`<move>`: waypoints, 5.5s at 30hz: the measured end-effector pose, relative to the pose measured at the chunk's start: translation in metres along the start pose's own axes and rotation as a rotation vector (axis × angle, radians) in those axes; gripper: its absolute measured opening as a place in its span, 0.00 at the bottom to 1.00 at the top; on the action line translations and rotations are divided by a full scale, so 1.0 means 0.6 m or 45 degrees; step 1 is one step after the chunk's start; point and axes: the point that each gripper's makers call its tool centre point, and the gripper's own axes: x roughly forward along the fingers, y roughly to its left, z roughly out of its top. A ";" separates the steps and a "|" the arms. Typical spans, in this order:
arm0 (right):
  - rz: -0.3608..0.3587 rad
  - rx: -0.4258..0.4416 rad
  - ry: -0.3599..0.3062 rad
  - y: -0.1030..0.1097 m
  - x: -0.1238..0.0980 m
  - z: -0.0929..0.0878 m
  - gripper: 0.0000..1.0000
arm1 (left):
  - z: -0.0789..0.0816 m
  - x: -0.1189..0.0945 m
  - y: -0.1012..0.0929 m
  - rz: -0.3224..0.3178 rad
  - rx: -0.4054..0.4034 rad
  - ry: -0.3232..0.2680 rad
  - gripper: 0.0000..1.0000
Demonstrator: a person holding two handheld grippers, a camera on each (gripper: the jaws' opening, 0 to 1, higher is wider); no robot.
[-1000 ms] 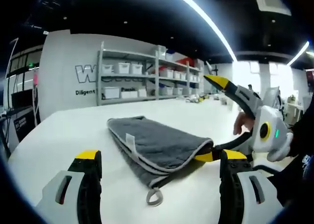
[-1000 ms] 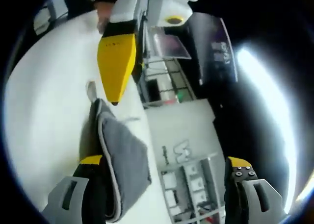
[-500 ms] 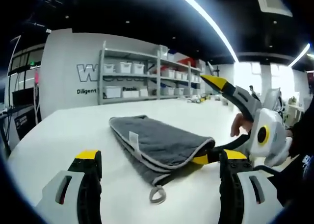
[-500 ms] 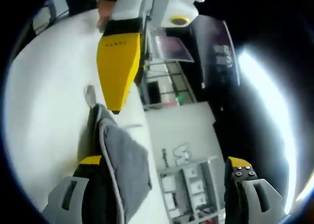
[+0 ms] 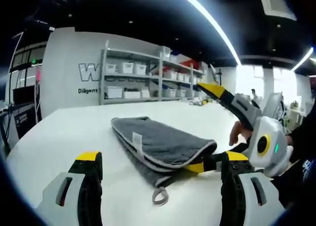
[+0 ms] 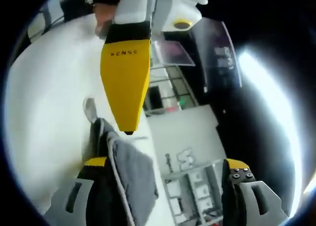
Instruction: Open the folded towel by lifting each exposed corner and separating the folded layers until the towel lies flat within the target outline without major curled edges
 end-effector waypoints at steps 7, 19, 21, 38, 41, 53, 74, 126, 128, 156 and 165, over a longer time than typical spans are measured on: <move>0.058 -0.016 -0.005 0.018 0.007 0.010 0.65 | 0.001 -0.002 0.002 0.001 -0.002 -0.003 1.00; 0.196 0.007 -0.019 0.067 0.012 0.023 0.28 | 0.009 0.019 0.049 0.028 -0.015 0.029 1.00; 0.213 0.008 -0.019 0.076 0.013 0.024 0.26 | 0.021 0.025 0.066 0.054 -0.055 0.002 1.00; 0.145 0.214 0.008 0.068 0.021 0.023 0.00 | 0.080 0.172 0.142 -0.255 -0.568 -0.027 0.95; 0.089 0.295 0.017 0.049 0.019 0.016 0.00 | 0.062 0.200 0.154 -0.249 -0.540 0.043 0.95; 0.055 0.382 0.051 0.042 0.018 0.000 0.00 | 0.004 0.299 0.218 -0.236 -0.670 0.196 0.72; 0.059 0.409 0.025 0.039 0.012 0.003 0.00 | 0.006 0.404 0.265 -0.261 -0.177 0.224 0.37; 0.008 0.976 -0.057 -0.016 -0.013 -0.025 0.00 | 0.084 0.408 0.252 -0.021 -0.255 0.406 0.04; -0.009 1.015 -0.060 -0.025 -0.018 -0.031 0.00 | 0.091 0.409 0.255 -0.007 -0.135 0.428 0.04; -0.182 1.389 -0.043 -0.112 -0.088 -0.117 0.00 | 0.185 0.418 0.203 0.071 0.153 0.404 0.02; -0.189 1.463 0.004 -0.111 -0.096 -0.158 0.00 | 0.193 0.443 0.179 0.046 0.184 0.448 0.01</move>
